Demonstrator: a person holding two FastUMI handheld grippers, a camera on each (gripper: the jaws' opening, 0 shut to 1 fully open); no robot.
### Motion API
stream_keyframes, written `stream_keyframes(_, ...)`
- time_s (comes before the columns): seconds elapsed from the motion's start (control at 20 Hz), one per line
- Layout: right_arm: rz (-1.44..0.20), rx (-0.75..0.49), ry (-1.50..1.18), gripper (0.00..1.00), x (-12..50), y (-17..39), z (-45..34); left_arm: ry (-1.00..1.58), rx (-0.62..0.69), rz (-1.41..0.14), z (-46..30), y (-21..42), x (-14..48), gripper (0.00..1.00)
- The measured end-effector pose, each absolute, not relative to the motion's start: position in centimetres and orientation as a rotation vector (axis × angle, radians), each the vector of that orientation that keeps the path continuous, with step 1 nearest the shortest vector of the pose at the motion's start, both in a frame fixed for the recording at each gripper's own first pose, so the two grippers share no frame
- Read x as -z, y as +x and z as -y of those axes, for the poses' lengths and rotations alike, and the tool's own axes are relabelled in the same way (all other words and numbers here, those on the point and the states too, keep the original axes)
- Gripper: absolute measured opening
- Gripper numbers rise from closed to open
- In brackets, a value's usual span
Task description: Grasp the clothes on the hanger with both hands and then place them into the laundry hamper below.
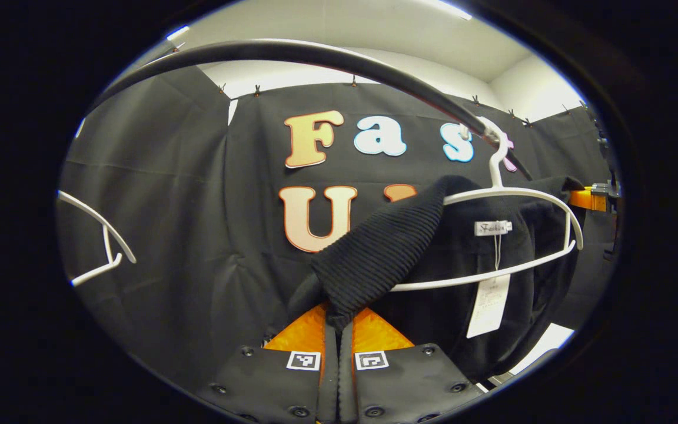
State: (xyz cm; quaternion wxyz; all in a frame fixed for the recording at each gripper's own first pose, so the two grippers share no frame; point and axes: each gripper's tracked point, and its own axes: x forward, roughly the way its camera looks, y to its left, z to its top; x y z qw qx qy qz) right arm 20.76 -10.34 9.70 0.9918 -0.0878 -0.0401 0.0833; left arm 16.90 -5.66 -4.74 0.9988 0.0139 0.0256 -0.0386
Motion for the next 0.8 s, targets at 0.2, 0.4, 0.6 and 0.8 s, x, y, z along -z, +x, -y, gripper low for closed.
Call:
stream_keyframes(0.2,0.048,-0.295,-0.096,0.03,-7.7,22.4,9.1,0.031,-0.008,-0.021,2.1,17.0,2.9,0.07)
stream_keyframes(0.4,0.07,-0.512,-0.008,0.03,-5.9,22.6,6.9,0.072,-0.089,-0.021,0.6,17.0,2.6,0.08)
stream_keyframes(0.6,0.008,-0.621,0.146,0.03,-2.0,24.3,6.6,0.04,-0.139,-0.025,-2.1,17.1,2.7,0.08)
stream_keyframes(0.8,-0.045,-0.666,0.263,0.03,1.7,26.1,5.2,0.044,-0.15,-0.038,-2.2,16.8,2.8,0.08)
